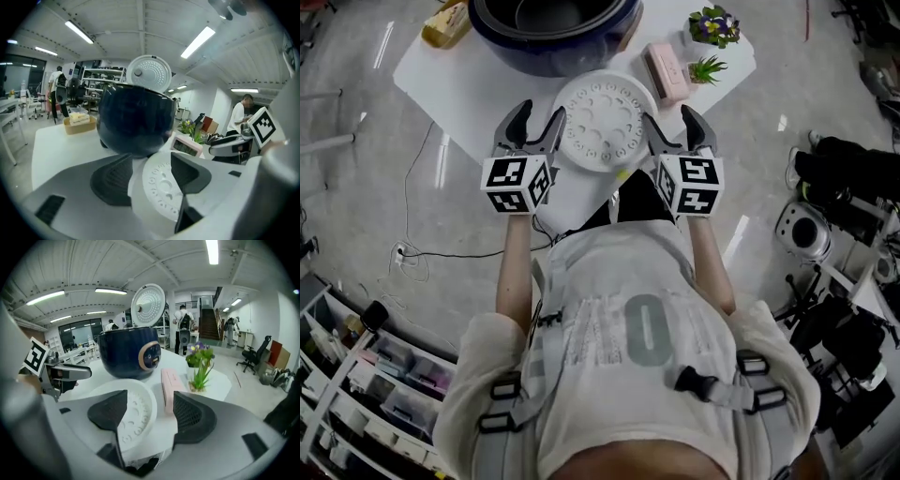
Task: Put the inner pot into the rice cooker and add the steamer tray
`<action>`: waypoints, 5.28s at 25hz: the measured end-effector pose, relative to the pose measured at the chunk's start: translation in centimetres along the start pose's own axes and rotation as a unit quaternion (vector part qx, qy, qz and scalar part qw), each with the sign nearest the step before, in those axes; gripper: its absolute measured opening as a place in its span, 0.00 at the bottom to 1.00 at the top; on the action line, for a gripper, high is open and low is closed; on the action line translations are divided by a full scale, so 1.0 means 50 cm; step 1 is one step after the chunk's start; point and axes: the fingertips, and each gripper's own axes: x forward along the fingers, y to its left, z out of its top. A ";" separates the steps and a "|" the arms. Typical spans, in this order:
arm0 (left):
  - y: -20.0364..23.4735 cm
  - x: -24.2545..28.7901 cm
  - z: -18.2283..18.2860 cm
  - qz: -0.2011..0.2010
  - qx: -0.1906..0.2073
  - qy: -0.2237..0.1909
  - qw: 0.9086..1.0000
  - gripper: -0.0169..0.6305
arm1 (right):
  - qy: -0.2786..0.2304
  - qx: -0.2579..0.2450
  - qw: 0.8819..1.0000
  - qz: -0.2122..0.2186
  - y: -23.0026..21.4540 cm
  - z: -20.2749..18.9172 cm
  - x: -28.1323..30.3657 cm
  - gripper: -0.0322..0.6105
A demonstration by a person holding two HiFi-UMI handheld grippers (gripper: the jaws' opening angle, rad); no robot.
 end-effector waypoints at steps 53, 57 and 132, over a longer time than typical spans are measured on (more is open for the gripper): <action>0.320 -0.416 0.123 0.289 -0.049 -0.078 0.953 0.24 | -0.060 -0.176 0.933 0.308 0.528 0.311 0.100 0.28; 0.308 -0.401 0.203 0.286 -0.023 -0.097 0.953 0.24 | -0.101 -0.176 0.931 0.304 0.499 0.393 0.063 0.26; 0.158 0.110 0.443 0.141 0.109 -0.031 0.984 0.21 | -0.067 -0.174 0.980 0.065 0.044 0.474 0.185 0.30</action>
